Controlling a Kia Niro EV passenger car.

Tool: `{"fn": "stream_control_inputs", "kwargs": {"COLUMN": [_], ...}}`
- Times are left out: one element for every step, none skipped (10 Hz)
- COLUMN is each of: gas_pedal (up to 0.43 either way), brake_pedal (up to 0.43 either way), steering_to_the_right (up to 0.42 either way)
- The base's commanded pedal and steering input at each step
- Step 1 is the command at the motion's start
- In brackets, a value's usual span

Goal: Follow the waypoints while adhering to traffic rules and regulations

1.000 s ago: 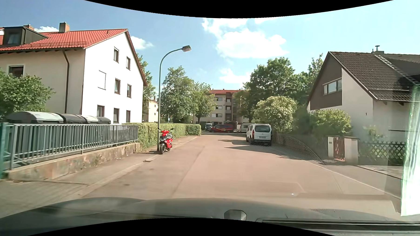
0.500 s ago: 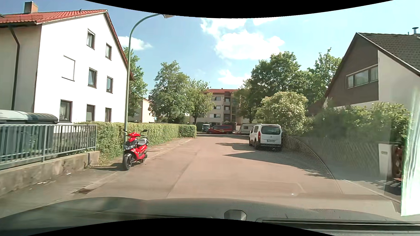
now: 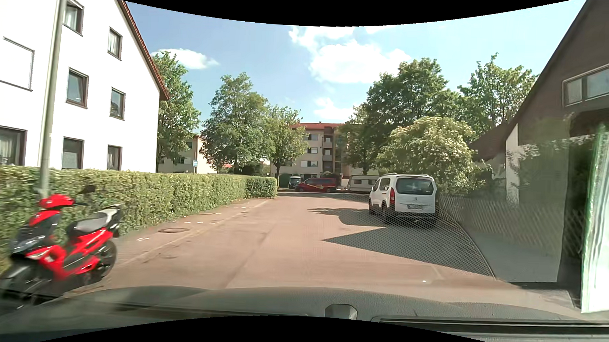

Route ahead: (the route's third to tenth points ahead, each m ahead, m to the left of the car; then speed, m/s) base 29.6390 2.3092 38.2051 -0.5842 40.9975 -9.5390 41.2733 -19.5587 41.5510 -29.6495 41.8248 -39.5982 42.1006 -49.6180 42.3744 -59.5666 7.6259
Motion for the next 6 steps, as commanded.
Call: {"fn": "stream_control_inputs", "kwargs": {"gas_pedal": [0.0, 0.0, 0.0, 0.0, 0.0, 0.0], "brake_pedal": [0.006, 0.006, 0.006, 0.006, 0.006, 0.006], "steering_to_the_right": [0.004, 0.004, 0.004, 0.004, 0.004, 0.004]}}
